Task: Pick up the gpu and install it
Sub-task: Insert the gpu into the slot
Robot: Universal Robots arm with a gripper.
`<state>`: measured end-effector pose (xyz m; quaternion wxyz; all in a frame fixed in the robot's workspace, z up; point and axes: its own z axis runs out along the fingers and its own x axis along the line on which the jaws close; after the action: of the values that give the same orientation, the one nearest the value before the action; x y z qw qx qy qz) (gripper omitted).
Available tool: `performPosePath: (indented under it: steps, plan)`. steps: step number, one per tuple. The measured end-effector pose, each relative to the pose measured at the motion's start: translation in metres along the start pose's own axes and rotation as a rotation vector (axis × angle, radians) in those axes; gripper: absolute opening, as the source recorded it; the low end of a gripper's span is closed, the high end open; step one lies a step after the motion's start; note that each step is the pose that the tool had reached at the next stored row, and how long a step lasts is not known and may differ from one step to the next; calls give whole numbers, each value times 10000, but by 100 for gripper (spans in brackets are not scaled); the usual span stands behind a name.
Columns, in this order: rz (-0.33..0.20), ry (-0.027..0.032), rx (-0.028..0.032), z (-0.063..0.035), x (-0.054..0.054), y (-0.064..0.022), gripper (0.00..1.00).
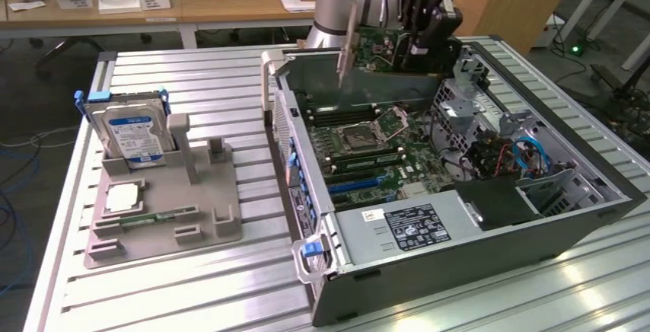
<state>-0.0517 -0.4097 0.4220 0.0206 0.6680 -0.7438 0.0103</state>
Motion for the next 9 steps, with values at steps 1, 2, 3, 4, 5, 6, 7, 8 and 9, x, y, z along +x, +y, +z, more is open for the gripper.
performPosePath:
  steps: [1,2,3,4,5,6,7,8,9]
  plan:
    - [-183,3,8,1,0,0,28]
    - [-354,4,16,2,0,0,28]
    - [-533,5,24,3,0,0,28]
    - [-701,4,30,5,-1,0,28]
    - [-841,-10,36,6,-1,0,28]
    - [-970,-33,41,9,-1,0,28]
    - [-1087,-57,44,12,-1,1,28]
    - [-1205,-84,47,14,-1,1,28]
    - [-1319,-122,50,16,-1,0,28]
